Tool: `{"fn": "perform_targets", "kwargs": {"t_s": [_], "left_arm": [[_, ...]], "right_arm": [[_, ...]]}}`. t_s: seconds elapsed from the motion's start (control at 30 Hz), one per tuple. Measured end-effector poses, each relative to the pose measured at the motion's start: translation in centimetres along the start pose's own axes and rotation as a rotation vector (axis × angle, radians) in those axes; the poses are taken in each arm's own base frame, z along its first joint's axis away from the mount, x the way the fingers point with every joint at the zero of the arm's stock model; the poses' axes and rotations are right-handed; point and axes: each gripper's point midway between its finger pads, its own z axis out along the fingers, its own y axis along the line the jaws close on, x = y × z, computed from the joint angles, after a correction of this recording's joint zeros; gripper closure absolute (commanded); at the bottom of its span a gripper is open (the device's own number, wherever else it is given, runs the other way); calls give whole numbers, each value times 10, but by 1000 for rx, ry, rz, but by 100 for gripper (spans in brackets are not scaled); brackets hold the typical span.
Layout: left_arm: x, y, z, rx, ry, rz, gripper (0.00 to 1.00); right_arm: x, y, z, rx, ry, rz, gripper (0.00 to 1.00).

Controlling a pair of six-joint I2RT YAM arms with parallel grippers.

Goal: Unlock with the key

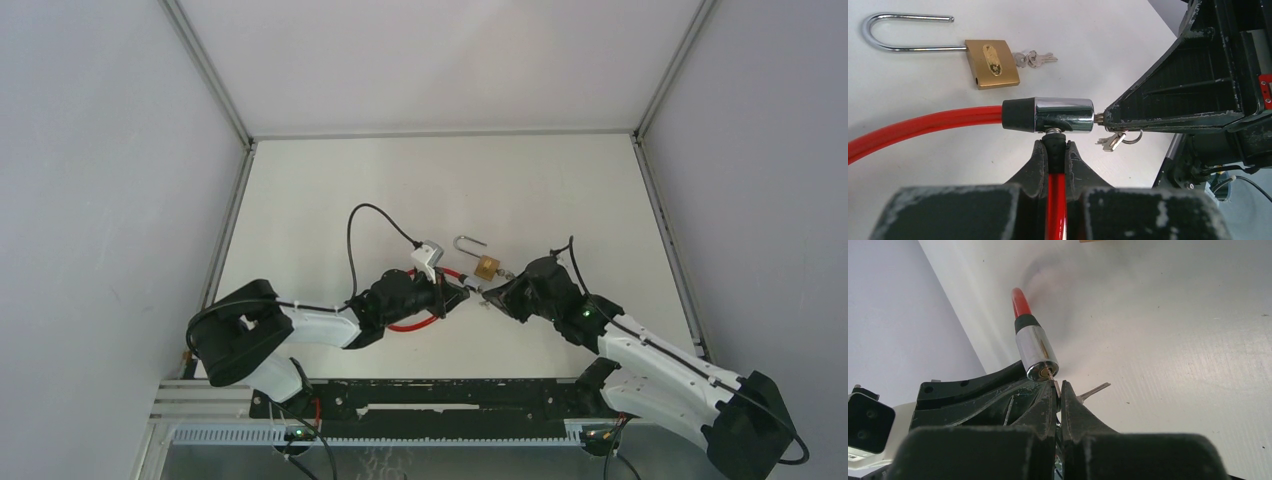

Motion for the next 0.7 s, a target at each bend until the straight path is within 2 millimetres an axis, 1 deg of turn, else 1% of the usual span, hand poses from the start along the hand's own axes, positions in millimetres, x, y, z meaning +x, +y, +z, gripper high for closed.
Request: {"fn": "perform_targets", "kwargs": {"t_s": [0.17,0.23,0.57,0.6,0.67,0.7], "left_arm": [[-5,-6,3,30,-24,-1,100],[-7,-11,3,56,-31,-4,100],[-8,-21,2,110,-26,8,100],[-8,-22,2,119,-29,9,100],[-10,-25,2,130,-34,10,100],[-11,-26,2,134,-38,11,100]], "right_arm": [[-3,2,-5,-17,3,-1,100],[-3,4,-7,-26,15,-4,100],[-4,7,-16,-58,83,-6,100],[-4,8,-18,-65,88,-10,96],[-4,10,-21,-80,98,-16,84],[-5,11,-22,-89,102,-17,83]]}}
